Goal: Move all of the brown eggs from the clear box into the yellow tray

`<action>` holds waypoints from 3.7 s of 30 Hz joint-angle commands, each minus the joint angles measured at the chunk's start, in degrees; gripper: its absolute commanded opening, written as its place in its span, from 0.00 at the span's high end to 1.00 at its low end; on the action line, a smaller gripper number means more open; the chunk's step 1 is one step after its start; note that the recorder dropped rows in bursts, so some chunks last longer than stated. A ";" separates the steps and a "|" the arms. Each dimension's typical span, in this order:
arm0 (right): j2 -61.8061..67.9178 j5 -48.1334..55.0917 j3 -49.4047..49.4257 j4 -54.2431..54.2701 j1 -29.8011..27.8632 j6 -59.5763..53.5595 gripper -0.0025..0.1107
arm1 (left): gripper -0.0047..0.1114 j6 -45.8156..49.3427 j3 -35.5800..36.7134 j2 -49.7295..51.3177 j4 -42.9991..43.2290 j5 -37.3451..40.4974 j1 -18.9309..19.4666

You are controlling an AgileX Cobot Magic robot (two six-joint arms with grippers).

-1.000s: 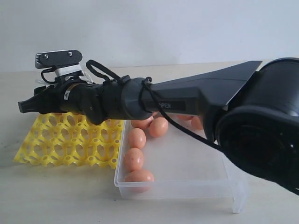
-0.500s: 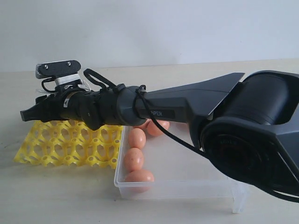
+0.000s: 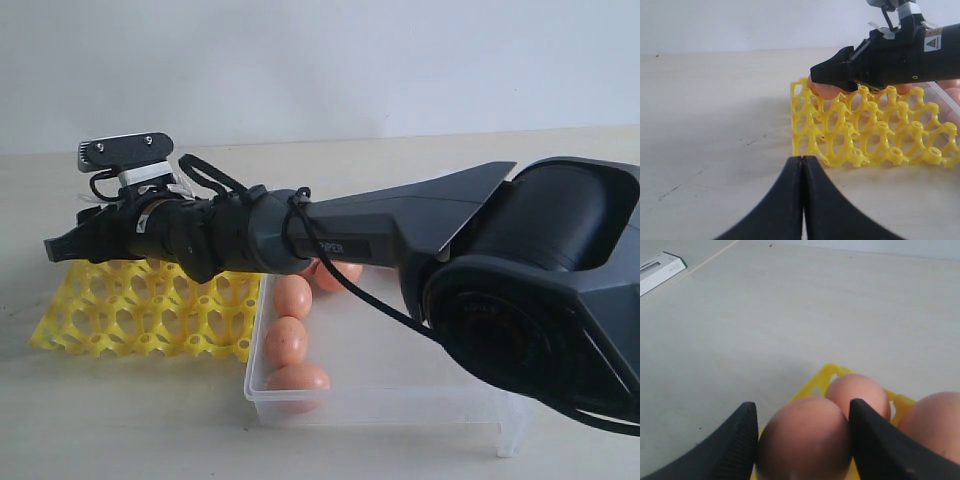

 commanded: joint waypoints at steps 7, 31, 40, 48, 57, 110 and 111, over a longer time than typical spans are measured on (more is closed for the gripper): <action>-0.09 -2.70 -0.57 -0.28 0.08 -3.15 0.55 | 0.96 -0.04 -0.23 -0.32 -0.06 -0.56 0.06; -16.13 25.87 -0.18 -0.40 0.08 -16.63 0.97 | 0.96 -0.04 -0.23 -0.32 -0.06 -0.56 0.06; -40.25 39.36 24.47 -3.40 -7.38 -18.00 0.89 | 0.96 -0.04 -0.23 -0.32 -0.06 -0.56 0.06; -34.48 36.97 27.88 -6.64 -19.06 -20.80 0.46 | 0.96 -0.04 -0.23 -0.32 -0.06 -0.56 0.06; -23.45 37.47 22.53 -1.83 -21.69 -6.07 0.46 | 0.96 -0.04 -0.23 -0.32 -0.06 -0.56 0.06; -18.17 38.69 22.43 12.94 -25.97 -7.72 0.46 | 0.96 -0.04 -0.23 -0.32 -0.06 -0.56 0.06; -18.17 38.69 22.43 12.94 -26.06 -7.72 0.46 | 0.96 -0.04 -0.23 -0.32 -0.06 -0.56 0.06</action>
